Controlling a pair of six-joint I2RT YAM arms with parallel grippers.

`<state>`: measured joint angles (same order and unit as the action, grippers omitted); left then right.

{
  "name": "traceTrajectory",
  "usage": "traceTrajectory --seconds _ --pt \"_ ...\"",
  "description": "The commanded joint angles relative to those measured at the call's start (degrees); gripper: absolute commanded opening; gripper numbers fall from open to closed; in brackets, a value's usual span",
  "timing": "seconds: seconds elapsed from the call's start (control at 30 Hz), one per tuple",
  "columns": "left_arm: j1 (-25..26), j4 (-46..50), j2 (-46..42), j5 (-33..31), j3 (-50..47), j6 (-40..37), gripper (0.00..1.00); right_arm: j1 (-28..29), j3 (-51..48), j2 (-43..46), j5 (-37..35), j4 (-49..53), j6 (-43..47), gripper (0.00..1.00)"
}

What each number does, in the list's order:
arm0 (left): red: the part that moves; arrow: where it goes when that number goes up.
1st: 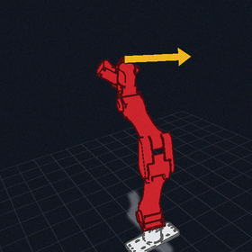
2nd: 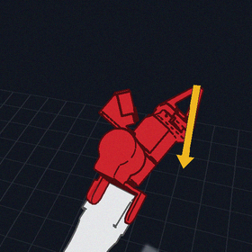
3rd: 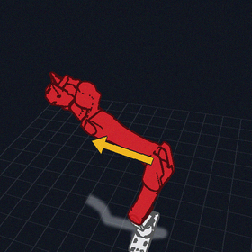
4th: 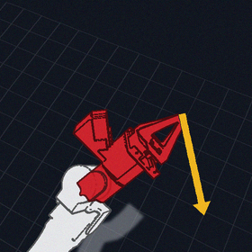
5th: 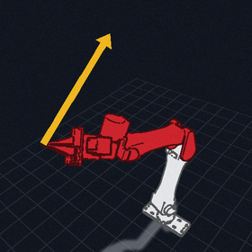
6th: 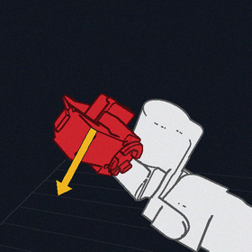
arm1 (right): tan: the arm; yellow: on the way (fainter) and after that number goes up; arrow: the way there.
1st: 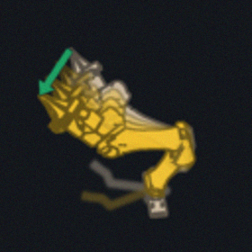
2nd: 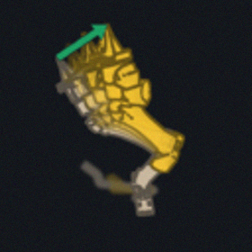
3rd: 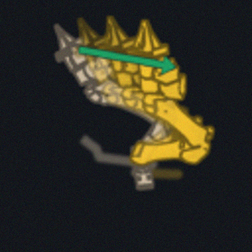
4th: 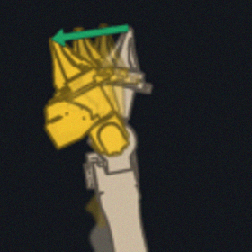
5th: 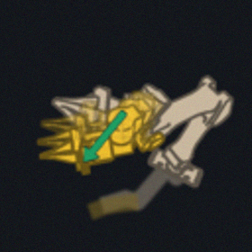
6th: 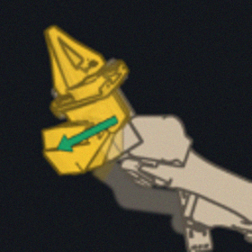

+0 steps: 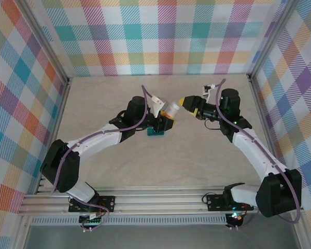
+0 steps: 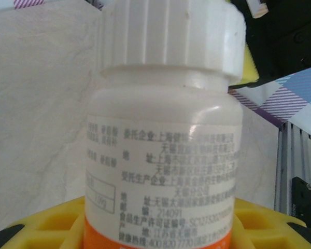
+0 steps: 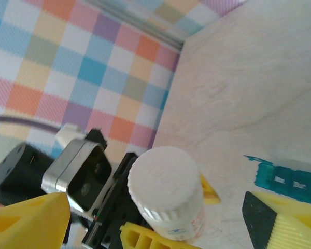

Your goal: Sort the pills into containers

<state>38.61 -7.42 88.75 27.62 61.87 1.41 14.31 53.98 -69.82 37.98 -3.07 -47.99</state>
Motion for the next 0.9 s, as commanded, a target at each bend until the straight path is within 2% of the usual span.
traceTrajectory --seconds 0.0,0.2,0.87 --pt "0.4 0.8 -1.5 -1.1 1.3 -2.2 0.00 -0.2 2.3 1.9 -8.7 7.5 -7.3 0.89" --pt "0.7 1.1 -0.4 -1.8 1.8 -2.9 0.00 2.5 6.3 -0.5 -11.5 12.6 -9.3 0.88" --pt "0.9 0.8 0.6 -1.3 2.0 -2.7 0.00 9.5 10.7 -6.8 -14.4 11.8 -8.9 0.75"
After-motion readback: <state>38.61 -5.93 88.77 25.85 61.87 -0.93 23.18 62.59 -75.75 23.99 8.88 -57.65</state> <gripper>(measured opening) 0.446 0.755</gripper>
